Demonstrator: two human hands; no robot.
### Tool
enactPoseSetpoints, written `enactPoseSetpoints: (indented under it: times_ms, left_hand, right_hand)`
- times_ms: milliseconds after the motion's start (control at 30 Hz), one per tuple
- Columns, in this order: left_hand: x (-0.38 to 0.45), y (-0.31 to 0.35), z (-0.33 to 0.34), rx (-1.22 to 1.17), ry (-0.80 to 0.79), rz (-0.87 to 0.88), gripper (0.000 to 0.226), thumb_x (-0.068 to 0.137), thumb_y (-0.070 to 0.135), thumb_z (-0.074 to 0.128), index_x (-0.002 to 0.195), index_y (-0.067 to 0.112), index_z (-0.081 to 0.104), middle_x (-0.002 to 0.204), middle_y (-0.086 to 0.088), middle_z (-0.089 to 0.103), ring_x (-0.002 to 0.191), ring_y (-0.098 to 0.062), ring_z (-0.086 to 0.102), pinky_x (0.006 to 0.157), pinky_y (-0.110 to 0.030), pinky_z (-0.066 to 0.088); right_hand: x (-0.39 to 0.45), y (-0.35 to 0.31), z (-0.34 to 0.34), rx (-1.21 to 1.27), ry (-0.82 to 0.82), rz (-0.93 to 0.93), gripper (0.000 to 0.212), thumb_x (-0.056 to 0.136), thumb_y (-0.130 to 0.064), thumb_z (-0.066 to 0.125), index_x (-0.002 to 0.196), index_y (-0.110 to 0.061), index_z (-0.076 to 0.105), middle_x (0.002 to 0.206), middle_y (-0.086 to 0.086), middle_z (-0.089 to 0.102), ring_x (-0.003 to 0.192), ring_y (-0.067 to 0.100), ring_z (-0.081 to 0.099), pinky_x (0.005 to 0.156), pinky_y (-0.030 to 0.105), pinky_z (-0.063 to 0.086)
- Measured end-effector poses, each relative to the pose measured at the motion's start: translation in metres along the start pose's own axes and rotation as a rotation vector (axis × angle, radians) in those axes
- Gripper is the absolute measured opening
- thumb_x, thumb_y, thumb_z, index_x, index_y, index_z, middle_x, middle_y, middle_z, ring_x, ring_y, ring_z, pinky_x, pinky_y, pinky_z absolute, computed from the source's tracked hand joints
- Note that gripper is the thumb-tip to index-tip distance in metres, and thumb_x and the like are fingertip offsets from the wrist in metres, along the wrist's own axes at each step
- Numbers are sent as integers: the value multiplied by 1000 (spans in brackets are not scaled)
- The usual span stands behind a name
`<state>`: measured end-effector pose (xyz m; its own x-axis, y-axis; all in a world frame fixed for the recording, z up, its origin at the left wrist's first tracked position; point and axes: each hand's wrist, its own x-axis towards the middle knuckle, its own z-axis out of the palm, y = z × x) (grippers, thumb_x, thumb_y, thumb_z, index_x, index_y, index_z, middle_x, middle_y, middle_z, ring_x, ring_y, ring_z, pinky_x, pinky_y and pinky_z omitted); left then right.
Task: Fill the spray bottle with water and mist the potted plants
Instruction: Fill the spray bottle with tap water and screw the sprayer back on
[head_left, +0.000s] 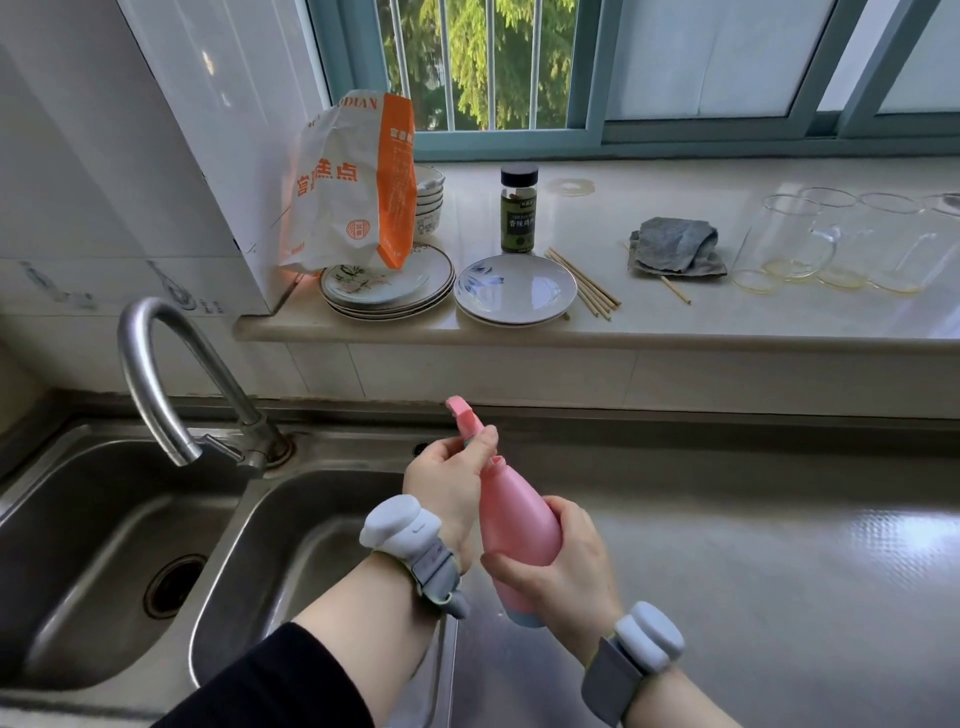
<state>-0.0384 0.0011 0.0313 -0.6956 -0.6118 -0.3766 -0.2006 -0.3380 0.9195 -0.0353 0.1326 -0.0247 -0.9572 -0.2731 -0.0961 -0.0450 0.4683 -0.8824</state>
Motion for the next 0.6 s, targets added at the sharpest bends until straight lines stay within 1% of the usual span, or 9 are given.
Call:
enactPoseSetpoints:
  times_ms: [100,167,233,300,367,433,467,533,600]
  left_hand:
    - [14,3,-4,-19,28,44,37,61,42,78,81,13,70,73,-5,73,75,-23,68,91,-49,54]
    - [27,1,-9,-34,52,62,32,66,38,77,81,12,67,67,-2,72,70,-22,67,86,-46,56]
    - [40,-4,-13,-34,70,64,28,68,36,76,80,13,65,61,2,68,66,-23,65,78,-41,55]
    - [51,-8,-18,-54,101,58,23,71,33,74,77,14,64,53,6,65,60,-20,63,72,-35,53]
    - [62,-16,-22,-46,154,17,22,73,31,74,80,13,63,48,7,64,55,-15,65,74,-35,55]
    - [69,-23,-27,-26,199,-33,23,74,29,74,82,11,62,45,7,64,50,-11,66,76,-34,57]
    - [71,-28,-28,3,219,-58,26,72,31,74,83,11,62,45,6,65,49,-10,66,73,-33,57]
    - [70,-40,-30,108,224,-109,35,64,39,73,80,10,64,46,4,66,45,-11,66,64,-30,57]
    - [68,-57,-30,282,174,-143,39,56,50,71,68,13,65,42,5,64,37,-10,61,57,-28,53]
  right_hand:
    - [-2,17,-1,26,-36,57,64,44,-52,78,98,-46,45,100,-19,50,91,5,54,74,38,56]
    - [-5,30,-5,57,-77,110,65,42,-46,80,97,-47,46,101,-18,52,91,8,56,68,42,58]
    - [-7,44,-11,59,-98,142,69,39,-42,81,100,-45,48,104,-15,54,91,8,57,70,41,58]
    - [-10,54,-17,57,-99,163,76,38,-38,83,106,-41,49,108,-10,55,92,5,56,72,34,55]
    - [-12,66,-22,60,-103,196,80,41,-31,86,113,-33,51,110,-6,56,91,5,56,67,22,48]
    - [-13,77,-28,71,-99,229,82,45,-24,88,117,-29,51,111,-5,57,92,7,56,65,19,44]
    - [-14,81,-31,78,-100,248,83,46,-24,88,119,-29,51,112,-5,58,92,7,56,66,20,45]
    - [-16,87,-35,91,-100,280,85,44,-29,88,120,-32,50,111,-8,58,92,5,56,67,22,46]
    - [-16,92,-38,103,-87,296,87,40,-36,85,119,-34,49,109,-12,58,92,0,56,66,19,44]
